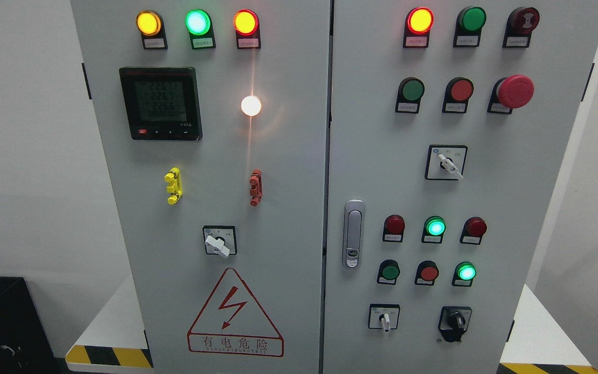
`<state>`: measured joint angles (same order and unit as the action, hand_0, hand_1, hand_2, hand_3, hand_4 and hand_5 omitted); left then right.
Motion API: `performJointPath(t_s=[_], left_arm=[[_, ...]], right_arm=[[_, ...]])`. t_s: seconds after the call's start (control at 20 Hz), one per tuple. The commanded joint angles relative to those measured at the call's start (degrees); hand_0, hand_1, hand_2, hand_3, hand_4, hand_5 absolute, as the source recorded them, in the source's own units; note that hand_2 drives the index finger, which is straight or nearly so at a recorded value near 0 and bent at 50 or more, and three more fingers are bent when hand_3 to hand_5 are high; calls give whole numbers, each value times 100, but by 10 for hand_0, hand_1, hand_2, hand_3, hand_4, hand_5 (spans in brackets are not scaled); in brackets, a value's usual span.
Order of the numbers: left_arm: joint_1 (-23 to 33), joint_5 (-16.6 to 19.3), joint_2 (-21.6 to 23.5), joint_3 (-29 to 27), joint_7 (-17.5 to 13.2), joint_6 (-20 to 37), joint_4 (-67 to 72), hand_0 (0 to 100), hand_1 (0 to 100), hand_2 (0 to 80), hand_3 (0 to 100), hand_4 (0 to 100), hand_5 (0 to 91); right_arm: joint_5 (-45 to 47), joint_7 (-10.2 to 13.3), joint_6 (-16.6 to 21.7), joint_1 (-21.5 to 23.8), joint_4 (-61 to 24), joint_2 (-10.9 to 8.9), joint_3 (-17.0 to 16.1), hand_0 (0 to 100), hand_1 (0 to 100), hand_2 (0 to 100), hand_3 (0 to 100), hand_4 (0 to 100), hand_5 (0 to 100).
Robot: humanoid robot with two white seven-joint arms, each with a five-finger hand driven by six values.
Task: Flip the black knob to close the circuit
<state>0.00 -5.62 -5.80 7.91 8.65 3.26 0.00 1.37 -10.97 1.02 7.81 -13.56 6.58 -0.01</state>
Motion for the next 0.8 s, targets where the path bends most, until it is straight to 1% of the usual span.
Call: performJointPath(t_s=[0.0, 0.4, 0.65, 0.75], left_arm=[[132, 0, 0, 0, -3, 0, -167, 120, 556, 0, 0, 0, 0], [132, 0, 0, 0, -3, 0, -167, 120, 556, 0, 0, 0, 0], [132, 0, 0, 0, -3, 0, -167, 120, 556, 0, 0, 0, 0], [132, 0, 0, 0, -3, 0, -167, 120, 556, 0, 0, 0, 0]], right_arm=[[-180, 95, 3, -17, 169, 1, 133, 0, 80, 0, 0, 0, 0], [-181, 104, 29, -25, 178, 1, 141, 0, 82, 0, 0, 0, 0], [-190, 104, 231, -25, 152, 1, 150, 0, 79, 0, 0, 0, 0], [-190, 60, 354, -34, 90, -8, 141, 0, 79, 0, 0, 0, 0]])
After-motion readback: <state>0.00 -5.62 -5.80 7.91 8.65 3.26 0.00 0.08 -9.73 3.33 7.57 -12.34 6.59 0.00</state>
